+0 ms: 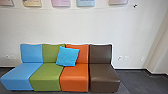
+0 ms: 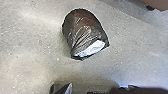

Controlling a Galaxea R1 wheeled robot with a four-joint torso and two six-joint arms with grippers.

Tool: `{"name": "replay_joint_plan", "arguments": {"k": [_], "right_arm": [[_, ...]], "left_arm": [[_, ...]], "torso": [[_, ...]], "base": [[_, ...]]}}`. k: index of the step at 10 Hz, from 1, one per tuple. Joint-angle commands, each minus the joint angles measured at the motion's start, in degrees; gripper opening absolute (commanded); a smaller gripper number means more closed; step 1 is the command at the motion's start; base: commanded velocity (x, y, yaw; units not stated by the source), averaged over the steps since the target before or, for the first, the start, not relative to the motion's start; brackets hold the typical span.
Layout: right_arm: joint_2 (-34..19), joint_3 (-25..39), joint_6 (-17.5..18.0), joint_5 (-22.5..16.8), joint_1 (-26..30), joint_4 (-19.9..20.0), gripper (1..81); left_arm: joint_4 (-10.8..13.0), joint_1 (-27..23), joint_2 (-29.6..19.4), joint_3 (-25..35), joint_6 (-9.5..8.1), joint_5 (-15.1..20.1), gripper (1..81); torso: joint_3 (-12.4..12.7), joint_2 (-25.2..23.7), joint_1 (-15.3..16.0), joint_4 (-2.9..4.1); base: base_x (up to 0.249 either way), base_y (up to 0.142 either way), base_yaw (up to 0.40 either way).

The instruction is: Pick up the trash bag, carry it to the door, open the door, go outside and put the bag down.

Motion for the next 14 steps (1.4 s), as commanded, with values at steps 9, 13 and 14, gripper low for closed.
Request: {"name": "replay_joint_plan", "arguments": {"k": [9,13,14], "right_arm": [[-10.21,6.96,0.01,-6.03,8.36,3.3,81.1],[-10.83,7.84,0.01,-5.95,8.44,3.3,81.1],[-11.01,7.85,0.01,-5.95,8.36,3.3,81.1]], "left_arm": [[-2.66,-13.39,1.29,-4.17,-0.3,8.49,81.1],[-3.71,-17.52,1.46,-4.35,-0.39,9.19,81.1],[-4.5,-18.14,1.81,-4.96,-0.48,9.19,81.1]], "torso": [[-20.82,-21.97,14.03,0.0],[-21.33,-28.9,18.49,0.0],[-21.81,-30.67,19.56,0.0]], "base": [[0.0,0.0,0.0],[0.0,0.0,0.0],[0.0,0.0,0.0]]}}
